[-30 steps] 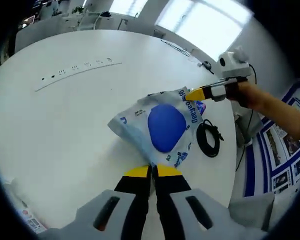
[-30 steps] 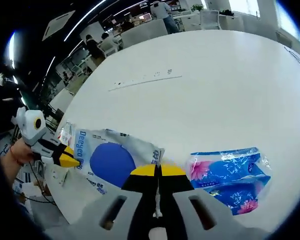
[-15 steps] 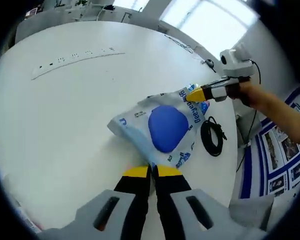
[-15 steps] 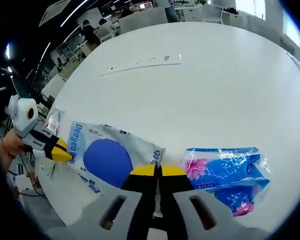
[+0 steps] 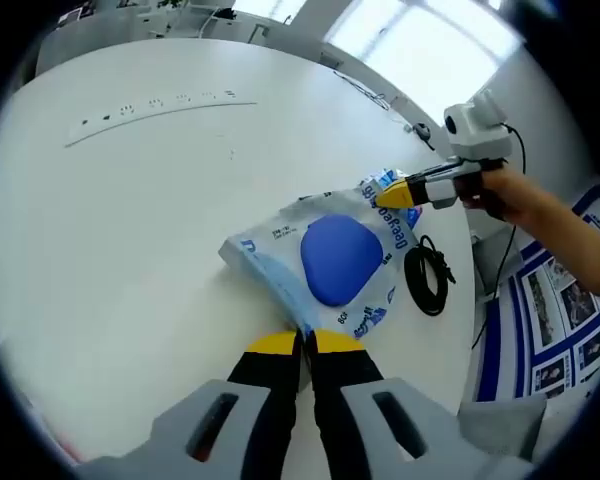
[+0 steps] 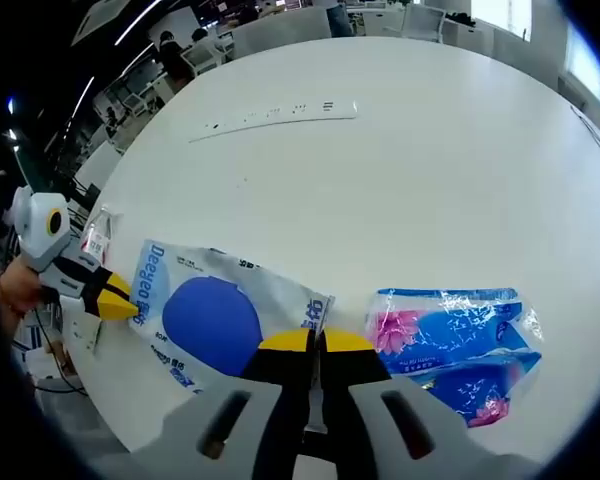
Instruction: Arrange the tabletop items into an orderly group along one side of the table until the central work area is clear of visible clutter.
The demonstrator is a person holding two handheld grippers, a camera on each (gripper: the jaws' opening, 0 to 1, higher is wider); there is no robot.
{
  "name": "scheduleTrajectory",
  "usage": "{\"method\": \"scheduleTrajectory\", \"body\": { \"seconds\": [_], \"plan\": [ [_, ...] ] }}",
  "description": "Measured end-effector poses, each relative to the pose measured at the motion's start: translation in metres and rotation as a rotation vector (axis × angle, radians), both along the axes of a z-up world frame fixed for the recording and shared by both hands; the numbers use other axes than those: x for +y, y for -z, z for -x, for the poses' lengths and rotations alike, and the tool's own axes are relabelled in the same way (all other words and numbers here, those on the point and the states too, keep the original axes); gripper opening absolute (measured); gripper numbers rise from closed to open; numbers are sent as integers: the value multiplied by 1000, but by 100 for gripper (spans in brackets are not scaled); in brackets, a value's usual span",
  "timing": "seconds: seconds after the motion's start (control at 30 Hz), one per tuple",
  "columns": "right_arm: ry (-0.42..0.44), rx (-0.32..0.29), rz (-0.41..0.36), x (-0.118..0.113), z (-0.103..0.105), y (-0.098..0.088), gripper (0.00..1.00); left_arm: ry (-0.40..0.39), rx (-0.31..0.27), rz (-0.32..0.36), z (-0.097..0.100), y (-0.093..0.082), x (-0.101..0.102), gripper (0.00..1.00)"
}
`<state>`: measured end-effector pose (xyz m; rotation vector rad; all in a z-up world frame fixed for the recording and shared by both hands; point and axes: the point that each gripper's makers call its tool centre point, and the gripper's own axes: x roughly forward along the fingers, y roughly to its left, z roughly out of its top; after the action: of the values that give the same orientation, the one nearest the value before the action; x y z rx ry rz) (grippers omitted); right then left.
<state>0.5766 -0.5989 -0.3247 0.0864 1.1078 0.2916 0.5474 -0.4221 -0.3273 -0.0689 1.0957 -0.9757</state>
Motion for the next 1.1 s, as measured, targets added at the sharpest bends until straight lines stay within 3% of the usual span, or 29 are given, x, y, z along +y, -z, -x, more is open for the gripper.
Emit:
{"method": "scheduleTrajectory", "body": {
  "seconds": [0.73,1.1],
  "plan": [
    [-1,-20,34,3,-1,-5,1,-13,-3,24,-1,0,3,1],
    [-6,-37,56,4,-2,-8,7,-26,-10,32,-2,0,5,5]
  ]
}}
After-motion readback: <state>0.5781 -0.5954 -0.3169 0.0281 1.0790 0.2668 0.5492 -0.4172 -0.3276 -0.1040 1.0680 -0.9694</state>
